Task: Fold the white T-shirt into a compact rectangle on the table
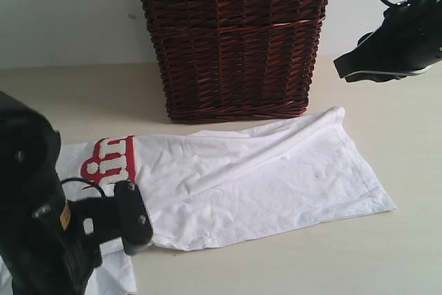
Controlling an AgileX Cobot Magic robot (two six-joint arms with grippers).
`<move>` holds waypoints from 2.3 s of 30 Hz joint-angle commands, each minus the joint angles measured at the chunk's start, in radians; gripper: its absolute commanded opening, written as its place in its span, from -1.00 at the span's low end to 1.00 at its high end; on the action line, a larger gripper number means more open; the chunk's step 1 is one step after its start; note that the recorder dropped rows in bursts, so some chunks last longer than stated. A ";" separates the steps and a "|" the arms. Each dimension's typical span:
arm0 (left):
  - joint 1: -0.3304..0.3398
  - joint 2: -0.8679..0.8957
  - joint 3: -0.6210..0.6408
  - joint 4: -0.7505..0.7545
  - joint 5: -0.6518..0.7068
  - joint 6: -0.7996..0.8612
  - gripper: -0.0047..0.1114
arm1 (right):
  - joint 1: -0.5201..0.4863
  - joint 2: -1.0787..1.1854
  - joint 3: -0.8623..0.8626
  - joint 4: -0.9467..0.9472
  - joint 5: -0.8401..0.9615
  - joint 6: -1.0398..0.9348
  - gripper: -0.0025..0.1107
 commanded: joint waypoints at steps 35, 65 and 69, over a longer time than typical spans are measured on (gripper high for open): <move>0.489 0.207 -0.157 -0.183 -0.149 0.097 0.19 | -0.001 0.158 -0.009 0.035 0.062 -0.118 -0.51; 0.486 0.285 -0.259 -0.064 -0.118 0.181 -0.92 | -0.001 0.158 -0.009 0.037 0.068 -0.124 -0.51; 0.486 0.224 -0.267 -0.067 -0.108 0.177 -0.92 | -0.001 0.158 -0.009 0.051 0.078 -0.124 -0.51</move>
